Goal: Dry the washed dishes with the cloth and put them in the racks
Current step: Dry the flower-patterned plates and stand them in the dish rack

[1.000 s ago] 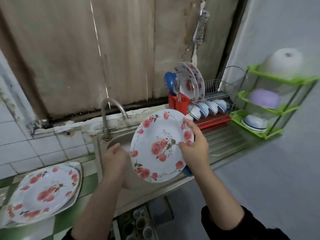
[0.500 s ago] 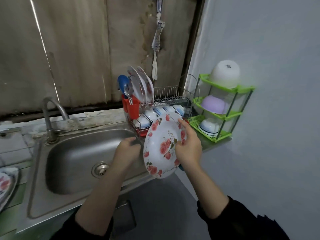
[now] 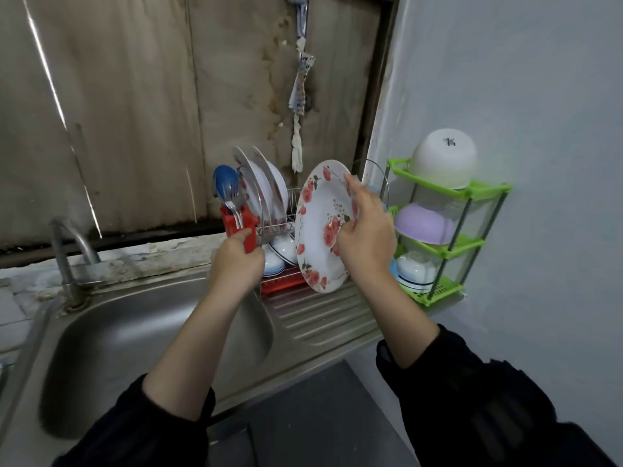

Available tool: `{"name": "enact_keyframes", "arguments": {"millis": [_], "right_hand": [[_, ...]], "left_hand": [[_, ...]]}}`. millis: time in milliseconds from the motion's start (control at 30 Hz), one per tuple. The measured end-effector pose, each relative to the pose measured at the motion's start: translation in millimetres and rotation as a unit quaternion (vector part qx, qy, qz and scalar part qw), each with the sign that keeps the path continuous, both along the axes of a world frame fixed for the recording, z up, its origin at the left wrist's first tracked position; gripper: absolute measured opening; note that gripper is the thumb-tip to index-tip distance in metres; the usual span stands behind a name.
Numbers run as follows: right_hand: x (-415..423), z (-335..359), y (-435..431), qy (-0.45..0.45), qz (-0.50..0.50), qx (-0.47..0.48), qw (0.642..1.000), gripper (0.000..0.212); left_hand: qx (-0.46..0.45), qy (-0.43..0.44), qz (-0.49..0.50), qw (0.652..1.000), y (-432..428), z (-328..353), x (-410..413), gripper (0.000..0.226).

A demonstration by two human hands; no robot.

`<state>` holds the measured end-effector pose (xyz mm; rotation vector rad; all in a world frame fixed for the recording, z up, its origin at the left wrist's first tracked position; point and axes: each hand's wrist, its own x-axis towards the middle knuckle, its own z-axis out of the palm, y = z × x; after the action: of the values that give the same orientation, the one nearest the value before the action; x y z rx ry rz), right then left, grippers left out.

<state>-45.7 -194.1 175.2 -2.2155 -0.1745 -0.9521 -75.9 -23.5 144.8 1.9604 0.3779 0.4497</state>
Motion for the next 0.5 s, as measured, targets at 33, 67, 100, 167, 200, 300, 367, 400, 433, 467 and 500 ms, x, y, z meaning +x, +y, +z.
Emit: {"name": "enact_keyframes", "arguments": {"millis": [33,67,100,167,200,300,367,400,433,467,500], "right_hand": [[10.5,4.3,-0.1,-0.005,0.000,-0.005,1.000,0.081],[20.7,8.6,-0.1,-0.011,-0.001,-0.012,1.000,0.082],[30.7,12.5,-0.1,-0.015,-0.002,-0.019,1.000,0.083],[51.9,18.3,-0.2,-0.019,-0.002,-0.035,0.999,0.085],[62.1,20.4,-0.8,-0.019,-0.002,-0.039,0.999,0.085],[89.6,24.6,-0.6,-0.025,-0.008,-0.048,0.998,0.083],[108.9,25.8,0.6,-0.026,-0.004,-0.041,0.999,0.084],[117.5,26.2,2.0,-0.025,0.001,-0.035,0.999,0.084],[125.9,26.7,4.0,-0.025,0.006,-0.032,0.999,0.084],[133.8,27.5,6.5,-0.029,0.009,-0.032,0.999,0.084],[141.4,28.4,9.0,-0.036,0.011,-0.033,0.999,0.084]], "left_hand": [[0.005,-0.010,0.002,1.000,-1.6,2.4,11.7,0.052],[0.014,-0.020,0.001,1.000,-2.2,4.2,24.4,0.054],[0.028,-0.025,0.004,0.999,-3.1,6.5,36.0,0.057],[0.078,-0.024,0.017,0.997,-6.0,11.1,58.3,0.055],[0.114,-0.025,0.023,0.993,-7.1,12.8,69.6,0.054],[0.197,-0.040,0.027,0.979,-11.1,20.4,97.3,0.058],[0.231,-0.057,0.017,0.971,-12.5,22.7,115.6,0.061],[0.244,-0.065,0.011,0.968,-11.5,22.6,124.4,0.063],[0.257,-0.076,0.006,0.963,-9.7,22.1,133.0,0.064],[0.265,-0.092,0.002,0.960,-7.4,21.7,141.1,0.065],[0.267,-0.114,-0.002,0.957,-4.7,21.0,148.4,0.063]]}}
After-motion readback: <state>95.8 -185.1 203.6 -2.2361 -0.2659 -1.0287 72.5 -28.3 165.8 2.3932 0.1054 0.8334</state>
